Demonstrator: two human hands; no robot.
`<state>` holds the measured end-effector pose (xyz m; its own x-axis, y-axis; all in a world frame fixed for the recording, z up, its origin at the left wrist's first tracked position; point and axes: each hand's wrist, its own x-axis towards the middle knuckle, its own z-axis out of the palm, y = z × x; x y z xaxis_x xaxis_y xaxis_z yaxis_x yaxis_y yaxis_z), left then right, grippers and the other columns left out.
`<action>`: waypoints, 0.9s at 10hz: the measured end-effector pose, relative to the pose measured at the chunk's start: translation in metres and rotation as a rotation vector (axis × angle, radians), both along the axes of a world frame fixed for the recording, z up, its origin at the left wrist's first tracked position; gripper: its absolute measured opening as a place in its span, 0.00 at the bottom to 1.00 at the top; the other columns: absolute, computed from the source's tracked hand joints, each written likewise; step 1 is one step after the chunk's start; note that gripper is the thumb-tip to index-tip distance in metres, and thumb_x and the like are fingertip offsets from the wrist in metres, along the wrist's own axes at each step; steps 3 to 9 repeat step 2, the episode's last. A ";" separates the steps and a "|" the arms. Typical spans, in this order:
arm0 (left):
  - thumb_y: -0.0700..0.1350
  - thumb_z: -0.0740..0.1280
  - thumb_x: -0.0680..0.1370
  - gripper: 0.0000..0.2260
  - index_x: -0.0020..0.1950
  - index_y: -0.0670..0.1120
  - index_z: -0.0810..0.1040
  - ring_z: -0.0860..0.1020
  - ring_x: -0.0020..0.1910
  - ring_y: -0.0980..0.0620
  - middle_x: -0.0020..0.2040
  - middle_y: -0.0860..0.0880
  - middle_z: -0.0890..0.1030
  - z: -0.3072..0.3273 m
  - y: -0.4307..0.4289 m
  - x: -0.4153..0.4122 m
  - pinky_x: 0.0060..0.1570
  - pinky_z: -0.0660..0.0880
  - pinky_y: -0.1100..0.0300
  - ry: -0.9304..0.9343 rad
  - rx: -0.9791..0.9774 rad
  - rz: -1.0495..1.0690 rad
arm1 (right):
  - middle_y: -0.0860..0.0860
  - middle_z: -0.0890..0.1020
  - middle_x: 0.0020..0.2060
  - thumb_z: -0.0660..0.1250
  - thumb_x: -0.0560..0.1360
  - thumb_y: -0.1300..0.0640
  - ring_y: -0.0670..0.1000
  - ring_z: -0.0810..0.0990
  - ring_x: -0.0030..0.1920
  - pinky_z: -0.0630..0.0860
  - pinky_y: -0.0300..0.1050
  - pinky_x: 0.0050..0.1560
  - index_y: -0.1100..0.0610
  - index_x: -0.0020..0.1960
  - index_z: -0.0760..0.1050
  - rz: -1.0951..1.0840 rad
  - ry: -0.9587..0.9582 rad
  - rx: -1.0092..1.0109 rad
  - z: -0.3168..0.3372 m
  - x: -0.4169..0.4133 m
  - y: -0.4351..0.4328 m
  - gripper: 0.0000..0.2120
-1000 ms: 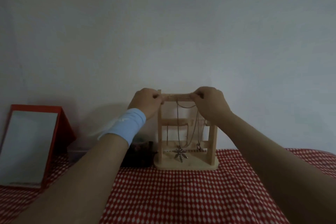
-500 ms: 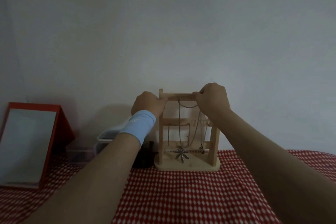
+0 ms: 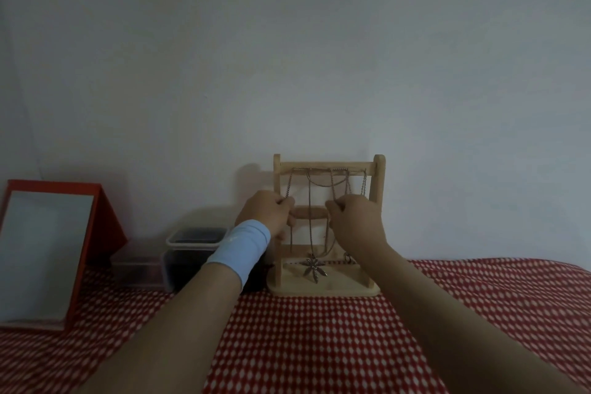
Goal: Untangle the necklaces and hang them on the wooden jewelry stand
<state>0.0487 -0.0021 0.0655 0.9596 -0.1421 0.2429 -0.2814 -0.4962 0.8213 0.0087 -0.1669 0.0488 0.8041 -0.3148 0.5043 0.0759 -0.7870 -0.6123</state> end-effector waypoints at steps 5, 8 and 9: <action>0.54 0.60 0.80 0.17 0.43 0.46 0.83 0.84 0.35 0.45 0.36 0.51 0.85 -0.001 -0.001 -0.009 0.48 0.81 0.50 -0.004 0.135 0.008 | 0.49 0.76 0.25 0.65 0.81 0.44 0.48 0.76 0.26 0.70 0.39 0.28 0.59 0.34 0.76 -0.007 0.187 -0.041 0.014 0.001 0.000 0.23; 0.54 0.60 0.80 0.17 0.43 0.46 0.83 0.84 0.35 0.45 0.36 0.51 0.85 -0.001 -0.001 -0.009 0.48 0.81 0.50 -0.004 0.135 0.008 | 0.49 0.76 0.25 0.65 0.81 0.44 0.48 0.76 0.26 0.70 0.39 0.28 0.59 0.34 0.76 -0.007 0.187 -0.041 0.014 0.001 0.000 0.23; 0.54 0.60 0.80 0.17 0.43 0.46 0.83 0.84 0.35 0.45 0.36 0.51 0.85 -0.001 -0.001 -0.009 0.48 0.81 0.50 -0.004 0.135 0.008 | 0.49 0.76 0.25 0.65 0.81 0.44 0.48 0.76 0.26 0.70 0.39 0.28 0.59 0.34 0.76 -0.007 0.187 -0.041 0.014 0.001 0.000 0.23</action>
